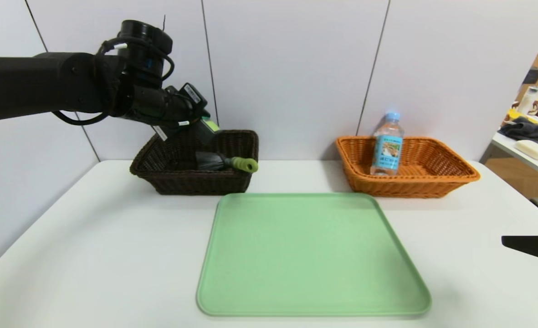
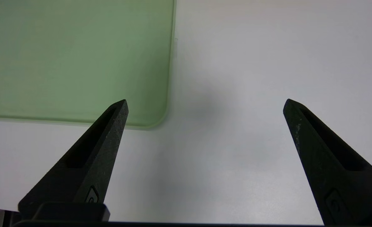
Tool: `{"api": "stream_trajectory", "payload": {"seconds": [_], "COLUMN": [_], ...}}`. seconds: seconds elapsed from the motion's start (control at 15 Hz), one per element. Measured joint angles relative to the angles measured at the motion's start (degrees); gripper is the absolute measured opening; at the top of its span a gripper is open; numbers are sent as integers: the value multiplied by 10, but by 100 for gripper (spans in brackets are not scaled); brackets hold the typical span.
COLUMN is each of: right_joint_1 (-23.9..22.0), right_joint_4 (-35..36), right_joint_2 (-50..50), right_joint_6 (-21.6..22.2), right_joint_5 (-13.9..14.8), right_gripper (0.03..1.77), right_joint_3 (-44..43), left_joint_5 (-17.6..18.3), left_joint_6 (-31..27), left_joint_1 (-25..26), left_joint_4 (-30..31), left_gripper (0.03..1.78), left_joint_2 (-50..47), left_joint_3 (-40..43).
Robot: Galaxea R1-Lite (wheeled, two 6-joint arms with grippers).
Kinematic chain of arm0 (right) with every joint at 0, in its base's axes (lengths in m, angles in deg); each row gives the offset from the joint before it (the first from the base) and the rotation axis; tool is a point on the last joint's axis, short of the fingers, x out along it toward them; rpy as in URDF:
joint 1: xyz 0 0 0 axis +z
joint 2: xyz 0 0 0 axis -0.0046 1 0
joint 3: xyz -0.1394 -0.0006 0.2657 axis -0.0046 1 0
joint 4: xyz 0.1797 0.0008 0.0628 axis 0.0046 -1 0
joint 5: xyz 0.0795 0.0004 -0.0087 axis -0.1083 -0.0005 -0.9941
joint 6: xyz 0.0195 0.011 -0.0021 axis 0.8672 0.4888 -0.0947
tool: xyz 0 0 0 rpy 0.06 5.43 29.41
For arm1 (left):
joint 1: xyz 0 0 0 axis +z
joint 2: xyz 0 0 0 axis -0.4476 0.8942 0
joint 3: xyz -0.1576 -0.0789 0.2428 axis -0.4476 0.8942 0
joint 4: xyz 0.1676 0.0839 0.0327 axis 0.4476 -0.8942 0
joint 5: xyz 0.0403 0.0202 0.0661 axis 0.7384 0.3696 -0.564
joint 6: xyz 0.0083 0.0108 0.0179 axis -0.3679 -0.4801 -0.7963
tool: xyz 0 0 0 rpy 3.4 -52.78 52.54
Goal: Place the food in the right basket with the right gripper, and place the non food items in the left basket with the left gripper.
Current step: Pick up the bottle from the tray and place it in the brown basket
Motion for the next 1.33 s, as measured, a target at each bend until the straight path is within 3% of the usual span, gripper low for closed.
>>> {"api": "stream_trajectory", "payload": {"seconds": [0.87, 1.33], "right_joint_1": [0, 0], "right_joint_4": [0, -1], "right_joint_2": [1, -1], "right_joint_6": [0, 1], "right_joint_5": [-12, -12], "right_gripper": [170, 170], "right_joint_3": [1, 2], "left_joint_5": [-32, -32], "left_joint_6": [16, 16], "left_joint_1": [51, 51], "left_joint_4": [-8, -7], "left_gripper": [61, 124], "left_joint_2": [68, 72], "left_joint_3": [-16, -18]}}
